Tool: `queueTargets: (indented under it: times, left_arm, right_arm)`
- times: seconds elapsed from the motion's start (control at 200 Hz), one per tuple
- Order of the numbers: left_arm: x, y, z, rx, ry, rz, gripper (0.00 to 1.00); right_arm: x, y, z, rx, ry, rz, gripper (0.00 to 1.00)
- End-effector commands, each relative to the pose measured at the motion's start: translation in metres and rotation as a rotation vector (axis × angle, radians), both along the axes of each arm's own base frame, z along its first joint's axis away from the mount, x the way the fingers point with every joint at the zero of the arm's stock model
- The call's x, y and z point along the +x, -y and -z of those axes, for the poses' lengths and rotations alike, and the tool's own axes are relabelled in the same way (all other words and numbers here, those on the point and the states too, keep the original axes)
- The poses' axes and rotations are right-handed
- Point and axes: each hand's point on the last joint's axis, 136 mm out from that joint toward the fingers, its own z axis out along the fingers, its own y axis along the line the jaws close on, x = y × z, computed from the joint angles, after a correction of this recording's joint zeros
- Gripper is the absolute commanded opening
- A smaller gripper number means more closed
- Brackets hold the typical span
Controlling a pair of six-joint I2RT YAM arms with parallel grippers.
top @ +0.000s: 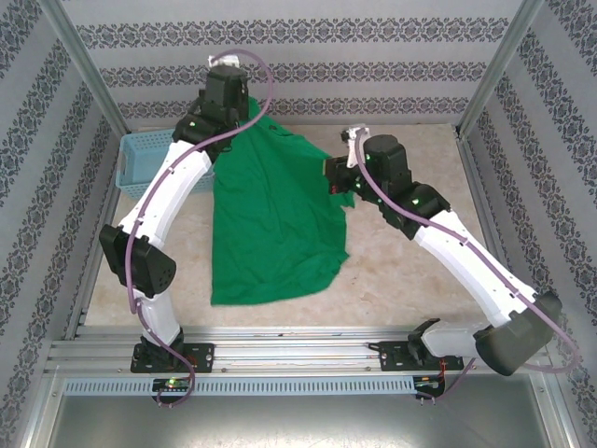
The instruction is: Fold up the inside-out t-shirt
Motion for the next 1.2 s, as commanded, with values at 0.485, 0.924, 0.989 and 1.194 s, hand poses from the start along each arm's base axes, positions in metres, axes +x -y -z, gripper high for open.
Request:
queueTargets:
  times: [0.485, 0.924, 0.989, 1.194]
  left_arm:
    - [0.031, 0.087, -0.097, -0.026, 0.281, 0.322, 0.0]
    - [0.06, 0.333, 0.137, -0.136, 0.043, 0.817, 0.0]
    - [0.048, 0.357, 0.158, -0.122, 0.011, 0.865, 0.0]
    - [0.042, 0.332, 0.137, -0.055, -0.012, 0.74, 0.0]
  right_arm:
    - [-0.031, 0.006, -0.021, 0.34, -0.034, 0.17, 0.0]
    - [-0.063, 0.085, 0.119, 0.322, -0.28, 0.455, 0.0]
    - [-0.072, 0.096, 0.131, 0.335, -0.287, 0.482, 0.0]
    - [-0.086, 0.104, 0.124, 0.282, -0.25, 0.431, 0.0]
